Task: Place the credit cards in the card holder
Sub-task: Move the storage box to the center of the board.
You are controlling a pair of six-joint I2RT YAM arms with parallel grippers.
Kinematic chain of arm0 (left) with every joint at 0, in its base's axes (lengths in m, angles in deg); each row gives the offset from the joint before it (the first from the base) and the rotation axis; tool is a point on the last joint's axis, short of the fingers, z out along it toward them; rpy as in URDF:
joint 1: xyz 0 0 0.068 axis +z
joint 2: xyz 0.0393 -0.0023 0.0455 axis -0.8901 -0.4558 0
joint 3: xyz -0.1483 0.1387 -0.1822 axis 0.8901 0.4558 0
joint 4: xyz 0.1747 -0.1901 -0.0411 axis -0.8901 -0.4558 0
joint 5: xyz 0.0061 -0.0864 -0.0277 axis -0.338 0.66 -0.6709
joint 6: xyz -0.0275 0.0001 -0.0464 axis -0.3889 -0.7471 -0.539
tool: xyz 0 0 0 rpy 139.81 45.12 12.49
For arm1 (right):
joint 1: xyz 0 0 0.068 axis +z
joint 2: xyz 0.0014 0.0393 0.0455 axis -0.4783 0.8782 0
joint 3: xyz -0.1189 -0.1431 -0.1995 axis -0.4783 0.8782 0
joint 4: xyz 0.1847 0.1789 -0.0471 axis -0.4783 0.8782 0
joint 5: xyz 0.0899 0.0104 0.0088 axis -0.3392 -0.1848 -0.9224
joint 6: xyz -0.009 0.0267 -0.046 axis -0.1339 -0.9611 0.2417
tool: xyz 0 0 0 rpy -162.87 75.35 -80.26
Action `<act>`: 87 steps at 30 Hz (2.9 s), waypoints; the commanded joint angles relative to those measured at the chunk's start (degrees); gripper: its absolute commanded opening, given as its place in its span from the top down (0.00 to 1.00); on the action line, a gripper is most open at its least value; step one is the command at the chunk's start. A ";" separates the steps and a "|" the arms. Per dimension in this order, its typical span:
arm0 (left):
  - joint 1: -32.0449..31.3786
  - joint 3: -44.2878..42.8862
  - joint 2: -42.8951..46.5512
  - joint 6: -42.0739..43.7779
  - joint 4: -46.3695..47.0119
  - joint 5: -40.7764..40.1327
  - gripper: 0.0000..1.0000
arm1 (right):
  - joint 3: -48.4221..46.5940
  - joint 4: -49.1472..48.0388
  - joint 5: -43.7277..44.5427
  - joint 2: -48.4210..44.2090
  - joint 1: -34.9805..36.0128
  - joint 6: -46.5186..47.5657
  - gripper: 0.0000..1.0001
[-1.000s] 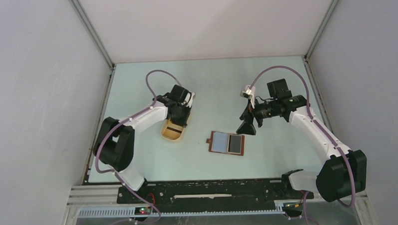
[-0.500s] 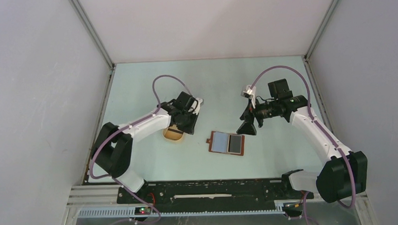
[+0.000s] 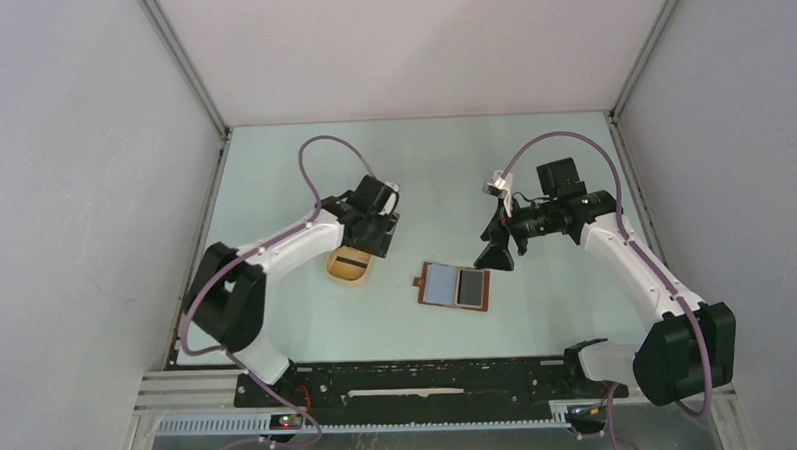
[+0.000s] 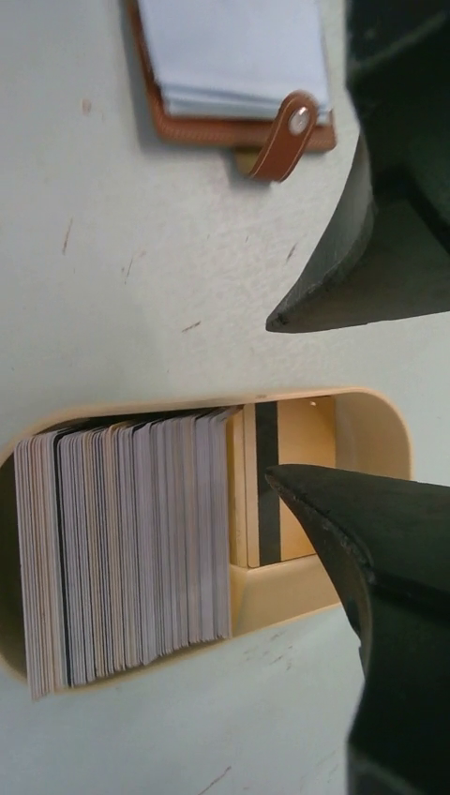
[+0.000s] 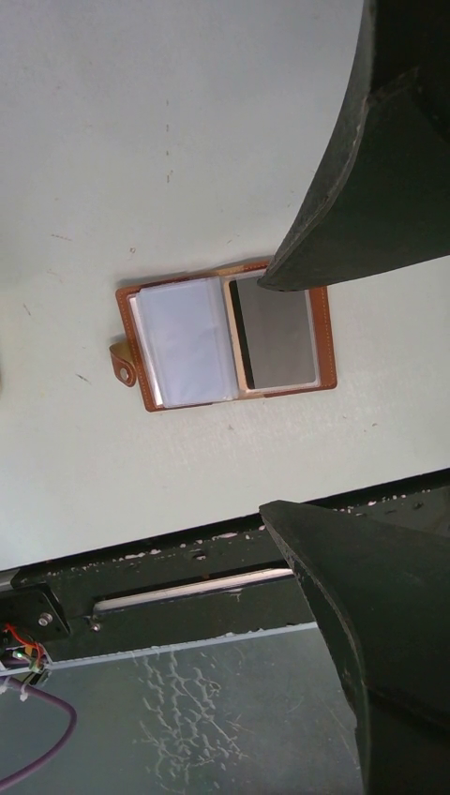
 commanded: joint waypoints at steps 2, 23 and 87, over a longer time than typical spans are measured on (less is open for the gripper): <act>0.13 -7.26 -6.48 1.21 -4.57 -3.01 0.48 | -2.32 0.14 -1.42 -1.67 -0.64 1.08 0.09; 0.73 -13.50 -13.69 1.37 -9.09 1.54 0.73 | -2.32 0.46 -2.32 -2.79 -1.46 1.25 0.08; 6.01 39.30 42.22 -4.96 61.83 -1.97 0.00 | -29.15 -6.59 12.90 28.66 16.16 -22.18 0.21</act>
